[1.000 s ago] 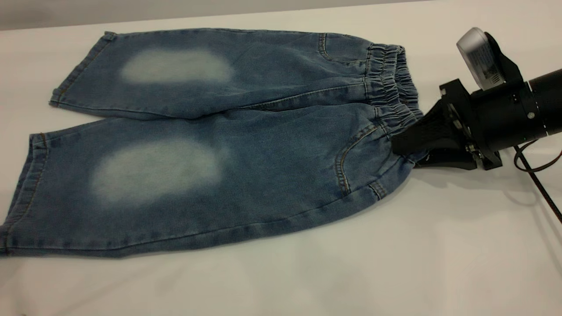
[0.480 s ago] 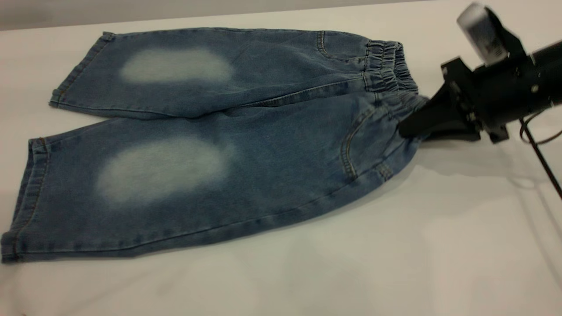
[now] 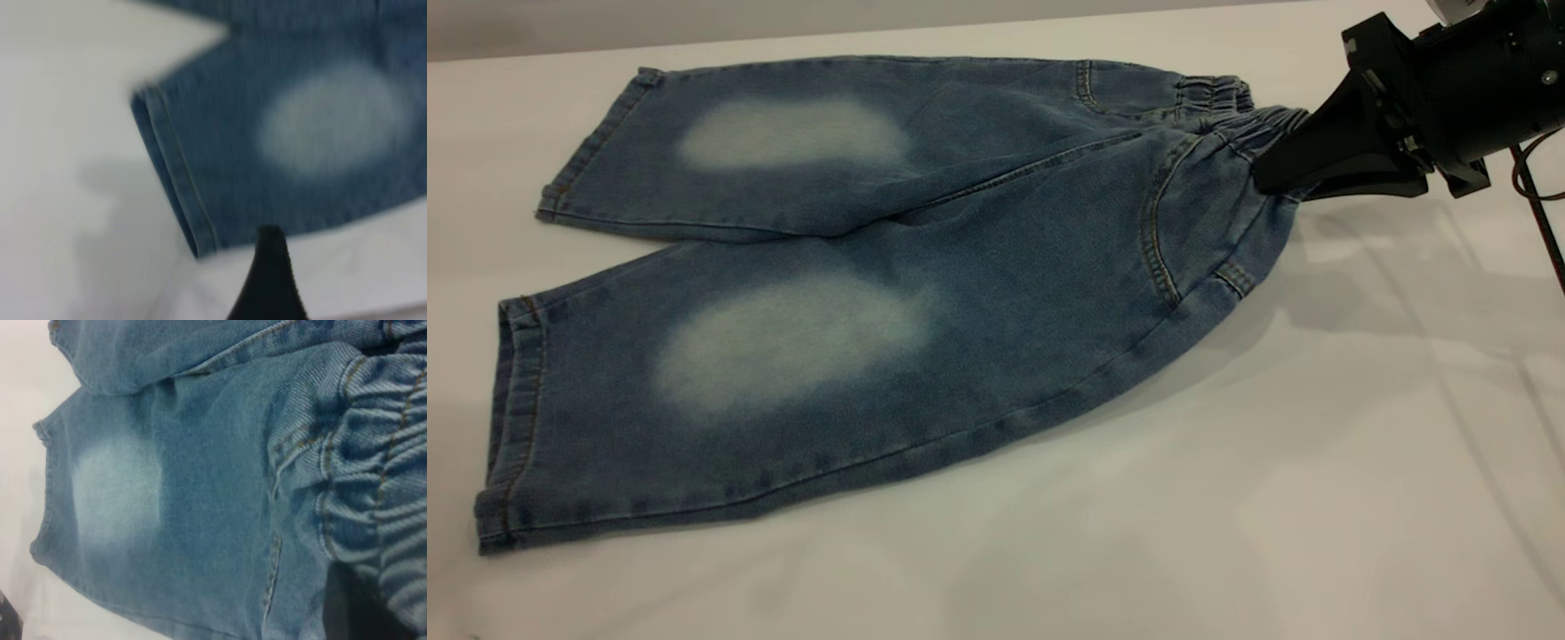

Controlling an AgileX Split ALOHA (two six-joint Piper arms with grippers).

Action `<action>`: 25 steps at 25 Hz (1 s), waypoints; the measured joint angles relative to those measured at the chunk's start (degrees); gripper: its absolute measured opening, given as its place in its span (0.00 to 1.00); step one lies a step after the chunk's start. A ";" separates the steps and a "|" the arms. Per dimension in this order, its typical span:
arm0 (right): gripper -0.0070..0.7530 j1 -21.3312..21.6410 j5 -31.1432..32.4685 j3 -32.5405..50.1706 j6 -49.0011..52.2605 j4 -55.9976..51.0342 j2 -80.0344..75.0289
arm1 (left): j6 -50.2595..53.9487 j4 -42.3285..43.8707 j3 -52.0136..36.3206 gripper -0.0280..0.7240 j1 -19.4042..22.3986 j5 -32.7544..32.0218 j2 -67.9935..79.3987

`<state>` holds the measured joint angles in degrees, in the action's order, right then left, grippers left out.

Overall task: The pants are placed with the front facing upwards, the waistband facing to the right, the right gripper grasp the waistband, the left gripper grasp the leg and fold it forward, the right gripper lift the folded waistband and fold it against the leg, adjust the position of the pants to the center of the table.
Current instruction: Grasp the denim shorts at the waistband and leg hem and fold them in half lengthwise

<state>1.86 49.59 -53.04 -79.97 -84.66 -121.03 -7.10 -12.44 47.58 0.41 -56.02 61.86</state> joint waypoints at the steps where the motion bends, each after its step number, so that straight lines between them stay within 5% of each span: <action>1: 0.06 0.00 0.00 0.00 0.00 0.03 0.00 | 0.00 0.00 0.00 0.71 0.00 -1.18 1.07; 12: 0.06 0.00 -0.05 -0.07 0.00 -0.55 0.00 | -2.82 0.98 0.00 0.71 -4.67 -1.22 14.57; 18: 0.06 0.00 -0.05 -0.11 -0.06 -0.55 -0.05 | -2.82 8.62 0.00 0.71 -9.56 -1.03 22.50; 25: 0.06 0.00 0.01 -0.64 -0.20 -0.60 -0.05 | -2.82 12.44 0.00 0.71 -10.27 -2.13 27.77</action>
<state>1.86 49.60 -53.67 -80.17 -85.26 -121.08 -9.92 0.00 47.58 -9.86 -58.15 89.63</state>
